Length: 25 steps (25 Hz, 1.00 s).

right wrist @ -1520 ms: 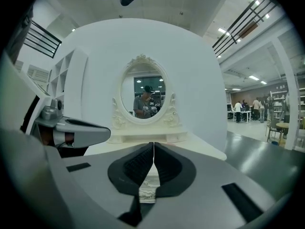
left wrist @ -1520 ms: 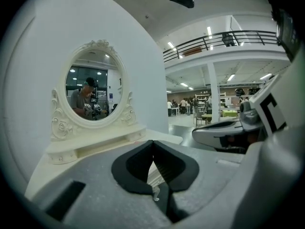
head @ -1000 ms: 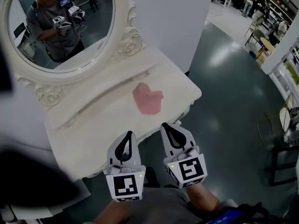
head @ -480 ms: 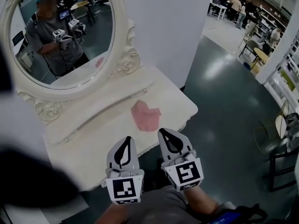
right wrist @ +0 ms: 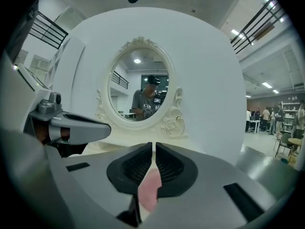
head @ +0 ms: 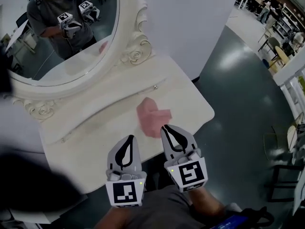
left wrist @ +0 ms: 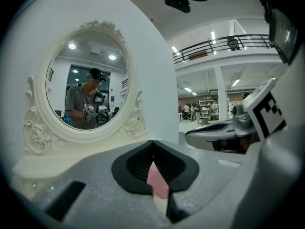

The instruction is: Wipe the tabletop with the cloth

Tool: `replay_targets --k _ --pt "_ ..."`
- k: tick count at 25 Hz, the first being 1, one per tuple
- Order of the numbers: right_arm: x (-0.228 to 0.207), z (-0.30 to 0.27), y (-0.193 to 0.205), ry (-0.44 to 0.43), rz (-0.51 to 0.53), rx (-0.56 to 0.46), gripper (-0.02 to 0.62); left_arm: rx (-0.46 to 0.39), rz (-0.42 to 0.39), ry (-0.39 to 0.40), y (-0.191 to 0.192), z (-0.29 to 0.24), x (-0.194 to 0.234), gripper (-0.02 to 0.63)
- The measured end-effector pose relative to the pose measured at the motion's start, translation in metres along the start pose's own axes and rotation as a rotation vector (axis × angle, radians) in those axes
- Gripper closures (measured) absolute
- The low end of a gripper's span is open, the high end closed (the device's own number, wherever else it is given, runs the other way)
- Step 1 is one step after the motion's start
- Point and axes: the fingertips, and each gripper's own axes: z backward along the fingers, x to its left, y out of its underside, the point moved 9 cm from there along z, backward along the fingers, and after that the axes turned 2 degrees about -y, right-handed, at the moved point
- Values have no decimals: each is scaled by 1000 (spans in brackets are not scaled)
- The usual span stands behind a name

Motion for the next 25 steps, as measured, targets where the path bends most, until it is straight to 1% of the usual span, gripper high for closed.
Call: replay_targets --k 4,5,7,8,10,12,16,19,22,25 --pt "-17 -37 19 -79 -23 83 578 67 31 -24 13 -36 6 591" --pt "-21 -46 26 -102 -25 103 567 79 41 -33 18 -44 7 591" --pt "-27 -65 41 -151 -10 149 427 104 56 -49 29 -61 9 591" --pt "-30 -75 48 -181 9 172 391 123 61 -57 34 -69 11 591" --pt "-31 -92 62 -257 66 219 344 165 73 -74 45 -83 14 591" --pt "-33 -109 75 -330 120 257 311 201 87 -89 57 -98 18 591" --pt "-40 -136 98 -427 171 333 275 248 107 -109 76 -123 28 591" --pt "-41 -151 114 -490 199 401 272 279 127 -132 87 -135 33 591" --pt "-42 -161 126 -502 252 474 273 311 152 -158 95 -142 35 591" --pt "-47 -170 133 -498 264 510 276 321 165 -178 99 -149 37 591"
